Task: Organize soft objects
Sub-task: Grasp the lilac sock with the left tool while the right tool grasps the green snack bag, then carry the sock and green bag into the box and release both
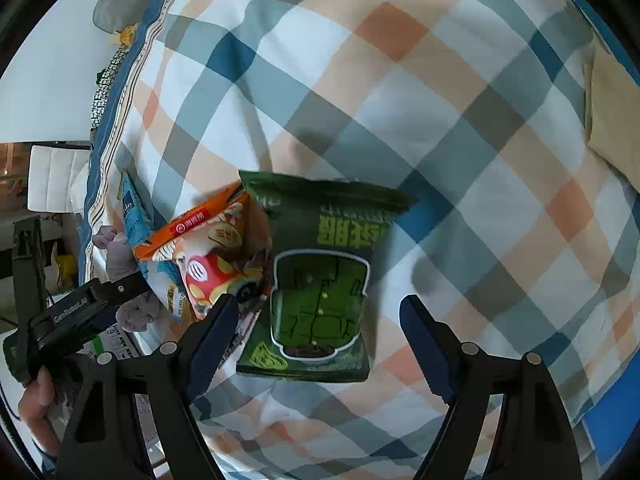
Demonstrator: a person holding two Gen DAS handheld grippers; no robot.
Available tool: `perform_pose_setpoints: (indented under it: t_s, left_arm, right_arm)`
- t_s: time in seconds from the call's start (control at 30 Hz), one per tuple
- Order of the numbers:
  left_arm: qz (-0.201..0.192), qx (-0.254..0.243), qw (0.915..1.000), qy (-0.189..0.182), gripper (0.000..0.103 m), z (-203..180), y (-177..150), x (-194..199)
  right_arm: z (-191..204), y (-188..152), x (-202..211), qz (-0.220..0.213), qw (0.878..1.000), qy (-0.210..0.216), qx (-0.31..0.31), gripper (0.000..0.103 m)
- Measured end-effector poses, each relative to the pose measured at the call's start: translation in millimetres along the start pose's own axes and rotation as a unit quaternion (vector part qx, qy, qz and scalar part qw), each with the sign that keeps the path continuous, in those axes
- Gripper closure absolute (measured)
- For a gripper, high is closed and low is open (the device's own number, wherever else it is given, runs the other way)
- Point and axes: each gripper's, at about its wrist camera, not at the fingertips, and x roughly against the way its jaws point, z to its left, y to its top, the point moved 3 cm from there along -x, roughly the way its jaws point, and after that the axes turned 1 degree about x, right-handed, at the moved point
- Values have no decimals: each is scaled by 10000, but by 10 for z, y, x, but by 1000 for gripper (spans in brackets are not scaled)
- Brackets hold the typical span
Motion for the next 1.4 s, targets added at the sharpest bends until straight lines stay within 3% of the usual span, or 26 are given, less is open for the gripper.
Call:
perform_pose_setpoints:
  t_s: [0.17,0.27,0.4,0.47,0.77,1.07,1.27,1.4]
  left_arm:
    - [-31,96,9999,46,35,-20,-38,-93]
    - [-94,115,9999,51,49,37,-51,-75]
    - [-149,170,9997,6,67,87,-5,-2]
    - [-182,172,9997,22,70,80,-32,11]
    - [-433,332,9985,-75,73,24,-312,318]
    - [-1149,312,9911,-593,73,42,-940,1010]
    - [-1659,463,9809,-910,73,520,-1210,1773]
    - [-1868,753,9738,-1052,73,984,-1416,1993]
  right_arm:
    - [42,61,-58,121,9998,129,-33,27]
    - [79,87,-87,172,9994,275,-67,37]
    - [136,87,-68,193,9994,295,-18,60]
    - [165,97,-53,155,9997,204,33,62]
    - [145,59,175,-80,9997,146,152,68]
    - [502,-174,784,-489,9951,325,799,68]
    - [1051,-559,1184,-664,9846,576,1513,69]
    - [1534,-911,1351,-681,9733,799,2042,69]
